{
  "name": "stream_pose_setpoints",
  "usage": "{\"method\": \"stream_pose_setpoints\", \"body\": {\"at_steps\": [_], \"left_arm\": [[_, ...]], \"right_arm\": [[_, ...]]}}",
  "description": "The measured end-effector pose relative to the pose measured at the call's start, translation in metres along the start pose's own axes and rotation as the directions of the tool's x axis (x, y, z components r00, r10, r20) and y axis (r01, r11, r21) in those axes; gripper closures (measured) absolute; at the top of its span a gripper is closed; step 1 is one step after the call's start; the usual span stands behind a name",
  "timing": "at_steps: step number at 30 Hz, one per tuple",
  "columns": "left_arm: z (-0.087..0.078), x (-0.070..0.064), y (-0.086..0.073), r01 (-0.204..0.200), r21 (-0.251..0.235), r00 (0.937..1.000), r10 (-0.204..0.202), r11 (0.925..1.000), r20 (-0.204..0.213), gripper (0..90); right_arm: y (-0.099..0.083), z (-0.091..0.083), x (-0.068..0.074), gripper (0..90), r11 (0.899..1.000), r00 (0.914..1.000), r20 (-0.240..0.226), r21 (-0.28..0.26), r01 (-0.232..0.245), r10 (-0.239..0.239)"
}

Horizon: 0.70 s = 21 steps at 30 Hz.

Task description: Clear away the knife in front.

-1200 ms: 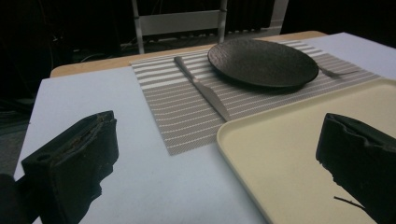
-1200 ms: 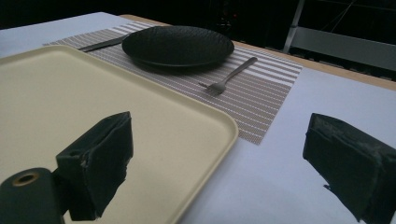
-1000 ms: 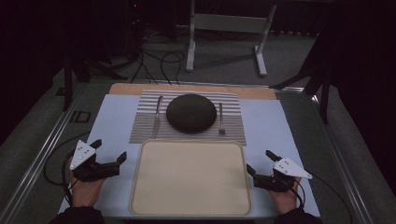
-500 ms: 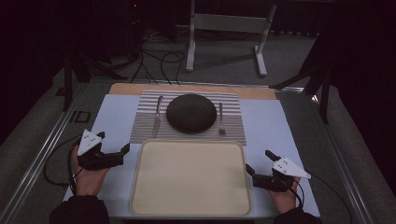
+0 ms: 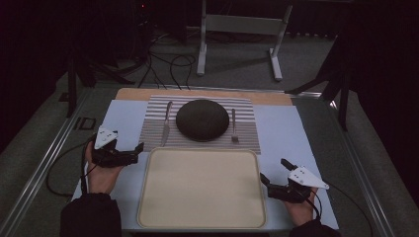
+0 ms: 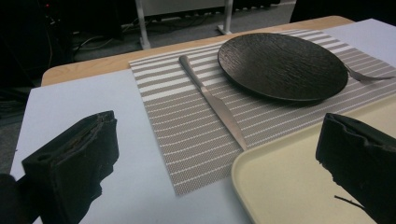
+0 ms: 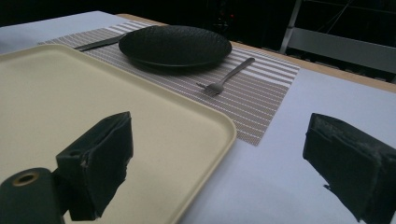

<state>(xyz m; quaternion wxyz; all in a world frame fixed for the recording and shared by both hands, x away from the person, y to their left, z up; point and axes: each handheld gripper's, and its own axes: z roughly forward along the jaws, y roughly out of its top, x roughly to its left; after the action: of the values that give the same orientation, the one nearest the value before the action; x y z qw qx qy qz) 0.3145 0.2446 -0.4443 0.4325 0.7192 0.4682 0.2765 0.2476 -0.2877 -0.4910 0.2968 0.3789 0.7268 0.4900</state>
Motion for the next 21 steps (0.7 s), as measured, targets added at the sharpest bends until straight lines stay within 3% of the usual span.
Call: {"method": "stream_pose_setpoints", "body": {"at_steps": [21], "left_arm": [[0.034,0.004,0.009,-0.02,0.034,0.9996,0.02,0.9992,-0.021,0.0]], "right_arm": [[0.001,-0.001,0.0,8.5,1.0,1.0,0.002,-0.016,-0.001,0.001]]}}
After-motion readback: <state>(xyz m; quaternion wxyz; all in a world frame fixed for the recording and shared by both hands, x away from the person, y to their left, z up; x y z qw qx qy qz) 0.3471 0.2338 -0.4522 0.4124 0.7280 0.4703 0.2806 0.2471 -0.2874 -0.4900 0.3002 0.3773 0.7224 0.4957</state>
